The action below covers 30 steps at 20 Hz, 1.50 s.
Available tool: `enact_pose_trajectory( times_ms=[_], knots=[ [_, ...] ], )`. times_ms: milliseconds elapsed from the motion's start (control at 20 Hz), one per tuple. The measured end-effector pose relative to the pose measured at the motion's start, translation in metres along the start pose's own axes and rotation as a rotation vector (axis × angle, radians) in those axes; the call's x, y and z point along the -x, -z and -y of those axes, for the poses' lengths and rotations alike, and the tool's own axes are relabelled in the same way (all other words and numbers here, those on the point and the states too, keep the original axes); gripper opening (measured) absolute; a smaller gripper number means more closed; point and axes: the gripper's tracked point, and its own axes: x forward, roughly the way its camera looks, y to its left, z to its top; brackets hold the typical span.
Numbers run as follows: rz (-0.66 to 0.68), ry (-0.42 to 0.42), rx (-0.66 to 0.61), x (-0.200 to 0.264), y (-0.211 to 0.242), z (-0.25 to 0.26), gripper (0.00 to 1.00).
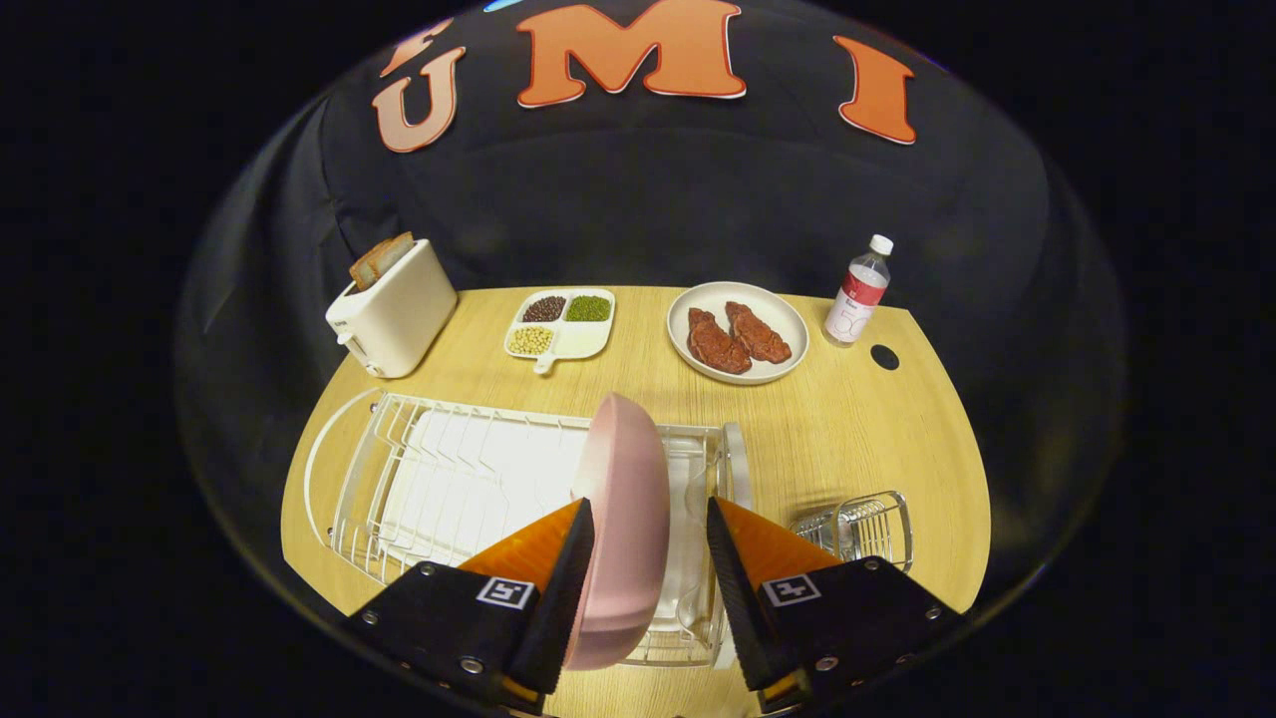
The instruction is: Take the plate from the dish rack, then take the spoon from the basket and place it into the plate.
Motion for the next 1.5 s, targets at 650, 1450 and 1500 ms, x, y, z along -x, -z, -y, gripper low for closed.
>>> enact_pose_trajectory(
  times_ms=[650, 1450, 1500],
  knots=[
    [-0.043, 0.097, -0.080, -0.013, 0.005, 0.002, 0.33],
    [0.163, 0.162, -0.071, 0.032, -0.036, 0.000, 0.30],
    [0.178, 0.145, -0.071, 0.041, -0.037, -0.002, 0.30]
  ],
)
